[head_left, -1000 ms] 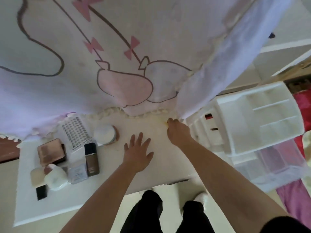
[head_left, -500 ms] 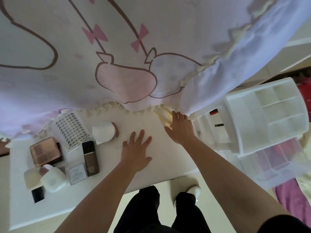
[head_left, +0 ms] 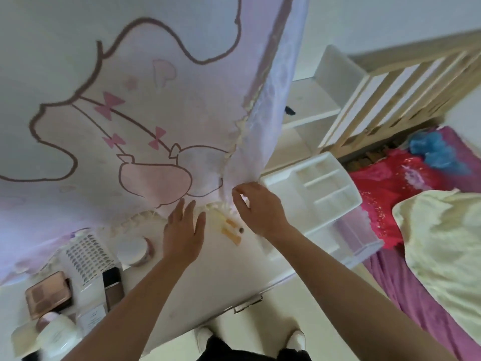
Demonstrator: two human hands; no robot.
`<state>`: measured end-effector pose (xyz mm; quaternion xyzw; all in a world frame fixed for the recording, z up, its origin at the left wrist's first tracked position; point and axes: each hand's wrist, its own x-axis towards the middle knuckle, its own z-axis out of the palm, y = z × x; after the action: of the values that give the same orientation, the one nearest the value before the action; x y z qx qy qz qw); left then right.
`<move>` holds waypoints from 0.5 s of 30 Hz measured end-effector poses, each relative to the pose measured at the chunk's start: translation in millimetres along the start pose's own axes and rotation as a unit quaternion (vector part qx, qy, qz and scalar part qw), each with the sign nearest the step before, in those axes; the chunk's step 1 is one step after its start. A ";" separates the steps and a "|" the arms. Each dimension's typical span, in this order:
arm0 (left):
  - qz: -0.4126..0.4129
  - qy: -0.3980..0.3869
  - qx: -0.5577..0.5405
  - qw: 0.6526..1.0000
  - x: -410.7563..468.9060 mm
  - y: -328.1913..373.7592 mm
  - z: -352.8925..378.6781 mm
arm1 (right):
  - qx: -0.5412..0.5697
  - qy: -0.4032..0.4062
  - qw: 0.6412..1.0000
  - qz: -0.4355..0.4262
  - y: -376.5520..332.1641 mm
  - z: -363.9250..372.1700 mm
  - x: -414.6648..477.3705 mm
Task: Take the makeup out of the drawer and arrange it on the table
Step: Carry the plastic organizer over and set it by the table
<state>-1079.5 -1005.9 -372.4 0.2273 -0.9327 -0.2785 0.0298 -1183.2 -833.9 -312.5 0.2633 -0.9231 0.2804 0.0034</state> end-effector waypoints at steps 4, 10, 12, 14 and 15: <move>0.104 0.026 -0.017 0.994 -16.8 67.2 17.9 | 0.023 0.132 0.991 -0.015 39.9 -42.7 -17.6; 0.232 -0.013 0.058 0.971 -60.2 154.3 60.0 | -0.035 0.185 0.952 0.243 124.4 -85.1 -72.5; 0.212 -0.059 0.086 0.972 -70.0 170.4 72.2 | 0.011 0.173 0.903 0.392 147.8 -92.4 -93.0; 0.177 -0.095 0.093 0.975 -74.3 182.8 76.0 | 0.089 0.179 0.850 0.486 164.5 -96.0 -109.8; 0.164 -0.107 0.095 0.976 -74.0 187.5 76.4 | 0.142 0.185 0.818 0.527 173.3 -96.5 -115.0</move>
<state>-1103.6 -795.6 -331.5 0.0414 -0.9773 -0.2023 -0.0469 -1182.4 -606.1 -338.3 -0.3221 -0.8528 0.4109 -0.0117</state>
